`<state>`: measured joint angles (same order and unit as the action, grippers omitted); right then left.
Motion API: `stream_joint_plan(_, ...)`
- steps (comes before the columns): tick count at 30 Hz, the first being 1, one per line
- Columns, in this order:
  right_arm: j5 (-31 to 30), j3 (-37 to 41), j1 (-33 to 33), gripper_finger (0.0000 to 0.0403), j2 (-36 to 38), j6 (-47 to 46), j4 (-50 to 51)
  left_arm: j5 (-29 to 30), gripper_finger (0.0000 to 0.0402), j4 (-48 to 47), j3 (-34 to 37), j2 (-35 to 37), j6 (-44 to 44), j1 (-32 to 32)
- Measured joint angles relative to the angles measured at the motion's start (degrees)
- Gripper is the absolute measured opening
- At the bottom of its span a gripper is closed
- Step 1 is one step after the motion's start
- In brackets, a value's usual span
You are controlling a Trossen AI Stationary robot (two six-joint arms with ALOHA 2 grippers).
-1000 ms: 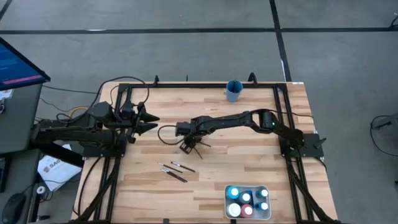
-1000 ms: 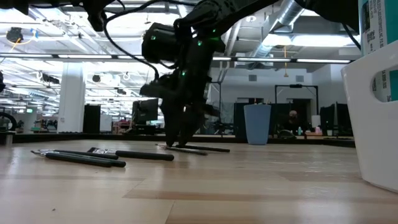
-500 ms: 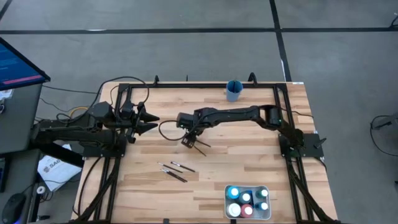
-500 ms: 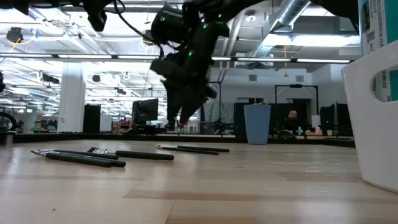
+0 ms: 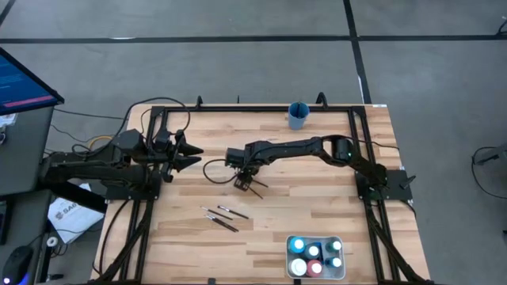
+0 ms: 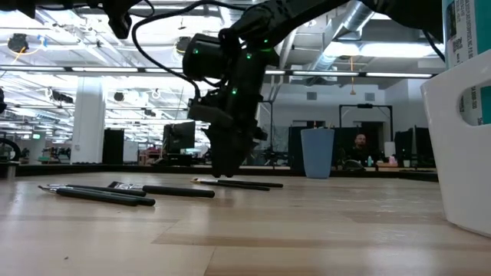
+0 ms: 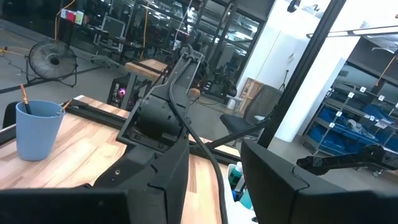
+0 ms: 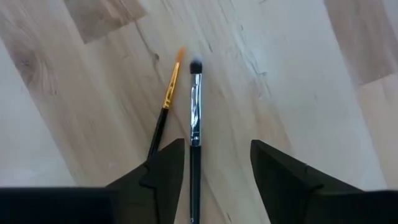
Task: Pick & Place Paint Supplies
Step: Put the silver paintbrush into the blue cup
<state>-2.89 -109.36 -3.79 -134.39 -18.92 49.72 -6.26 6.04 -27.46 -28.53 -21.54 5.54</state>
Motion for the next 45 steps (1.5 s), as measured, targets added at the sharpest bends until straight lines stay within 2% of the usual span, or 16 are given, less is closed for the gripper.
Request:
stream_joint_plan(5,-0.12,0.00,-0.02,0.0170,0.00,0.00,-1.13,0.00,0.0138,0.00,0.02,-0.02,0.15,0.00)
stream_joint_plan(9,-0.48,1.64,0.47,0.0166,0.09,-0.32,-6.03,0.01,0.0138,-0.04,0.02,-0.01,0.22,0.00)
stream_joint_plan(15,-2.86,4.71,0.55,0.0152,0.32,-1.07,-6.64,0.00,0.0137,-0.06,0.02,-0.02,0.22,0.00)
stream_joint_plan(25,-4.35,5.05,0.85,0.0131,0.32,-0.63,-6.94,0.24,0.0137,-0.04,0.02,0.00,0.24,0.00)
stream_joint_plan(30,-4.46,6.52,0.72,0.0093,0.42,-0.66,-6.10,0.22,0.0137,-0.05,0.02,-0.02,0.24,0.00)
stream_joint_plan(36,-4.38,7.08,0.15,0.0012,0.50,-0.61,-2.05,0.22,0.0137,-0.04,0.03,-0.02,0.24,0.00)
stream_joint_plan(45,-3.24,8.09,-2.40,0.0001,4.63,-0.96,-2.55,0.22,0.0133,0.17,0.04,0.55,-1.25,0.00)
